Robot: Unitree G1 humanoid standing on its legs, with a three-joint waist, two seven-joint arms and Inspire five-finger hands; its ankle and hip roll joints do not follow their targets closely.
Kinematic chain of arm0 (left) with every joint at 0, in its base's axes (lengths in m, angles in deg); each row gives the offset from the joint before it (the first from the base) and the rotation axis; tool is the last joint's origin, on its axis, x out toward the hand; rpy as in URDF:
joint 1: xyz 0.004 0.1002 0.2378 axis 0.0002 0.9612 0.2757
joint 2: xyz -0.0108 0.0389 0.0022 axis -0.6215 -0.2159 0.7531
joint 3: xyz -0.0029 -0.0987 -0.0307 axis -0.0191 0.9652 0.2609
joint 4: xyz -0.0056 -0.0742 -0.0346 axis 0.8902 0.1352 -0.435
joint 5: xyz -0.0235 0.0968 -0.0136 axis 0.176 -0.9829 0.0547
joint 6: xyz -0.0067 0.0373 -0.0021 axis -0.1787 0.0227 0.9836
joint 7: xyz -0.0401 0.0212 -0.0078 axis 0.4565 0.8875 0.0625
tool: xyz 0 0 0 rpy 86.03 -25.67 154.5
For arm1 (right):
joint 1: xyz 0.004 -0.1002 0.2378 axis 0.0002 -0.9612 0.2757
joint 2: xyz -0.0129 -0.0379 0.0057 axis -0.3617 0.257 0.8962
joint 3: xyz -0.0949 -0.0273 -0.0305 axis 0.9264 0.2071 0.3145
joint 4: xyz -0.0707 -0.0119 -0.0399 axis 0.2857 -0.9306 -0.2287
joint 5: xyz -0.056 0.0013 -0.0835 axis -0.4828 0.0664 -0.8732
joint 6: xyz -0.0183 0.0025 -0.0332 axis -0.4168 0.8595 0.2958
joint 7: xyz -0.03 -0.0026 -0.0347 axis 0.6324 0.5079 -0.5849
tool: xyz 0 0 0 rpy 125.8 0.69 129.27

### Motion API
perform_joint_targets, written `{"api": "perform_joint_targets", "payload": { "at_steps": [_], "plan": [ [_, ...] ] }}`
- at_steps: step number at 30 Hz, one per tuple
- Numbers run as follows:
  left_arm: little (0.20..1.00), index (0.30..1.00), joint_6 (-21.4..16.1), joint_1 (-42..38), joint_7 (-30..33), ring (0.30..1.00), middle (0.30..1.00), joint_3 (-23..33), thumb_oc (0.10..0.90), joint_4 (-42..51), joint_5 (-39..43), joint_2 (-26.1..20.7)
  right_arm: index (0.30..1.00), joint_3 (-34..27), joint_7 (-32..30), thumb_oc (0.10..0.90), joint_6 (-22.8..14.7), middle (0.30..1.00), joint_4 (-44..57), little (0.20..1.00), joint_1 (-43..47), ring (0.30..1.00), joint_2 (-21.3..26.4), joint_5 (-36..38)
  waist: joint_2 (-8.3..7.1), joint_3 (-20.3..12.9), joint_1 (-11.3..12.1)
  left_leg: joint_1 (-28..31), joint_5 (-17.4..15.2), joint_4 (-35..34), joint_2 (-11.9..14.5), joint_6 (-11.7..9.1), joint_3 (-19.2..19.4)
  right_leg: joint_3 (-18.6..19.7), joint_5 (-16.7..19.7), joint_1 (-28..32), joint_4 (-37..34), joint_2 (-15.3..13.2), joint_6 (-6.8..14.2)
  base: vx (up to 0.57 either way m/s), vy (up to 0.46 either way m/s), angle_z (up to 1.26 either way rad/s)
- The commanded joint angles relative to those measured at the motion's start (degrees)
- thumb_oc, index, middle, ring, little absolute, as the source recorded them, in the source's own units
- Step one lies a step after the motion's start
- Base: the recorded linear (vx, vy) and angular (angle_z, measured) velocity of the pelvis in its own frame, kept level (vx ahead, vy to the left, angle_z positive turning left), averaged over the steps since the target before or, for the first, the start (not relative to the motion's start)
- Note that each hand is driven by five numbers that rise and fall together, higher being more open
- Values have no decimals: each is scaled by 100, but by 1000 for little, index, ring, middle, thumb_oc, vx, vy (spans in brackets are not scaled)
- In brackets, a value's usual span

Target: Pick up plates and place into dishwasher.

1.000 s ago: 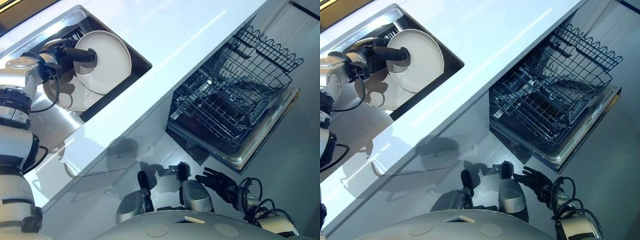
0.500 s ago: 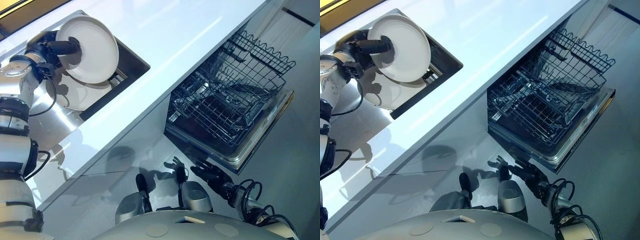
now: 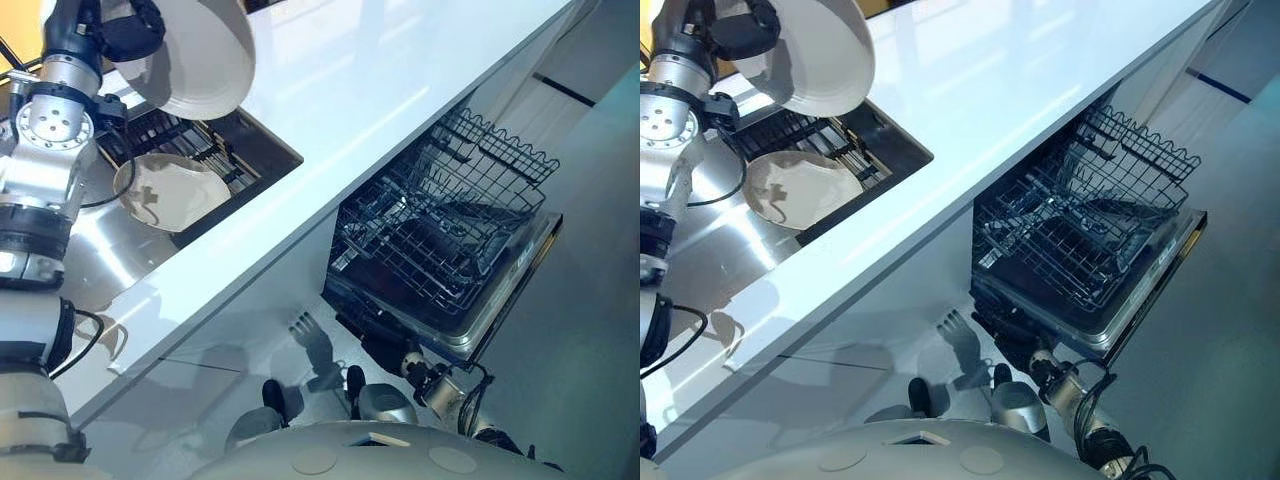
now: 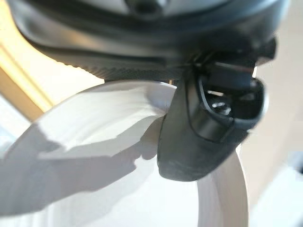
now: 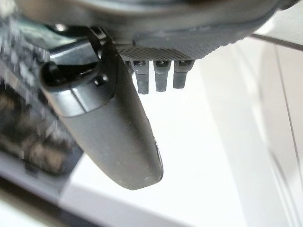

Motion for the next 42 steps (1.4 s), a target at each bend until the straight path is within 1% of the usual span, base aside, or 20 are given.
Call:
{"api": "perform_joint_targets", "payload": {
  "at_steps": [1,4,5,6,7,9,10,11,12,13,15,18,19,20,23,24,25,28,34,42],
  "plan": [
    [200,300,-930,-338,670,300,300,579,100,232,-338,-139,900,195,232,800,-517,900,1484,900,158,900,422,352,430,-433,-62,-64,-579,10,-215,26,172,-38,-292,-138,158,616,157,-108,-91,-2],
    [200,300,-1197,-188,816,300,300,666,100,334,-475,-148,900,-45,-158,800,-647,900,2405,900,214,900,463,897,384,-452,-87,-48,-570,10,-192,12,215,-46,-250,-121,87,633,156,-87,-81,-6],
    [200,300,-1288,-123,855,300,300,721,100,343,-574,-149,900,-193,-261,800,-746,900,2613,900,224,900,441,1031,373,-458,-106,-44,-570,10,-183,9,233,-45,-234,-120,64,638,158,-65,-48,-9],
    [200,300,-1333,-85,912,300,300,776,100,355,-697,-167,900,-381,-383,800,-702,900,2838,900,258,900,463,1127,365,-465,-135,-42,-571,10,-176,9,256,-41,-225,-124,53,640,161,-68,-41,-9],
    [200,300,-1428,-35,1030,300,300,844,100,362,-944,-205,900,-647,-654,800,-805,900,3166,900,290,900,496,1154,366,-471,-171,-39,-573,10,-164,11,297,-35,-209,-132,42,639,166,-60,-29,-11],
    [200,300,-1438,45,1198,300,300,963,100,473,-1172,-293,900,-1197,-1359,800,-914,900,3584,900,358,900,599,805,358,-496,-240,-34,-571,10,-146,10,363,-25,-201,-147,40,639,173,-49,-24,-14],
    [200,300,-1421,58,1227,300,300,1005,100,514,-1189,-344,900,-1399,-1568,800,-944,900,3680,900,389,900,669,687,355,-509,-265,-33,-574,10,-142,11,385,-23,-196,-149,36,637,174,-24,-12,-11],
    [200,300,-1390,80,1293,300,300,1073,100,581,-1258,-407,900,-1717,-2071,800,-1000,900,3813,900,432,900,805,481,356,-509,-307,1,-611,10,-136,16,415,-22,-216,-120,30,636,185,-14,-6,-7],
    [200,300,-1336,98,1365,300,300,1130,100,665,-1328,-449,900,-2006,-2317,800,-1036,900,3913,900,480,900,927,378,350,-518,-342,12,-621,10,-132,18,445,-20,-211,-115,20,636,188,-30,-10,-7],
    [200,300,-1230,140,1514,300,300,1210,100,858,-1468,-500,900,-2391,-2489,800,-1192,900,4043,900,564,900,1083,203,343,-550,-378,-9,-606,10,-129,18,490,-10,-185,-142,10,641,176,-28,-8,-5],
    [200,300,-1104,200,1670,300,300,1295,100,1080,-1577,-548,900,-2715,-2587,800,-1276,900,4242,900,661,900,1318,101,346,-568,-399,4,-626,10,-139,31,506,9,-202,-130,15,648,163,-3,1,-11],
    [200,300,-1106,245,1943,300,300,1394,100,1312,-1686,-555,900,-3008,-2725,800,-1700,900,4623,900,981,900,1762,-598,355,-603,-410,34,-664,10,-169,65,516,32,-230,-110,27,650,149,0,11,-16],
    [200,300,-1129,178,2026,300,300,1335,100,1356,-1711,-486,900,-2936,-2669,800,-1892,900,4655,900,1295,900,1988,-1190,369,-607,-404,78,-718,10,-189,79,499,21,-286,-71,39,645,160,-16,11,-9],
    [200,300,-1130,163,2036,300,300,1328,100,1359,-1714,-486,900,-2918,-2659,800,-1901,900,4657,900,1344,900,2013,-1262,365,-603,-401,63,-687,10,-187,77,508,24,-258,-90,42,646,151,-17,8,-11],
    [200,300,-1061,24,2020,300,300,1169,100,1476,-1755,-376,900,-2573,-2371,800,-1795,900,4763,900,1904,900,2410,-2021,360,-671,-352,68,-694,10,-206,74,497,21,-265,-90,38,640,162,-17,2,-24],
    [200,300,-1076,9,2008,300,300,1115,100,1487,-1785,-331,900,-2442,-2231,800,-1720,900,4762,900,2090,900,2500,-2040,354,-694,-328,69,-690,10,-209,70,491,11,-268,-86,35,641,163,-3,-1,-26],
    [200,300,-1098,41,1963,300,300,1062,100,1551,-1814,-247,900,-2197,-1935,800,-1582,900,4772,900,2397,900,2570,-1756,347,-726,-284,71,-677,10,-213,64,478,-4,-274,-79,34,647,160,5,-5,-20],
    [200,300,-1219,226,1971,300,300,935,100,1667,-1977,47,900,-1688,-1754,800,-1316,900,4784,900,2906,900,2504,-1667,332,-776,-183,71,-648,10,-215,53,429,-36,-315,-64,73,660,151,10,-7,-8],
    [200,300,-1378,457,1998,300,300,690,100,1861,-2412,487,900,-1204,-1930,800,-1048,900,4691,900,3503,900,2206,-1404,307,-806,-37,61,-596,10,-197,31,309,-125,-366,-55,158,674,145,12,-11,2],
    [200,300,-1574,780,2183,300,300,402,100,2111,-2958,993,900,-951,-2174,800,-938,900,4545,900,3680,900,1840,-1450,271,-819,98,12,-526,10,-198,17,151,-216,-367,-64,200,677,150,27,-18,5]
  ]
}}
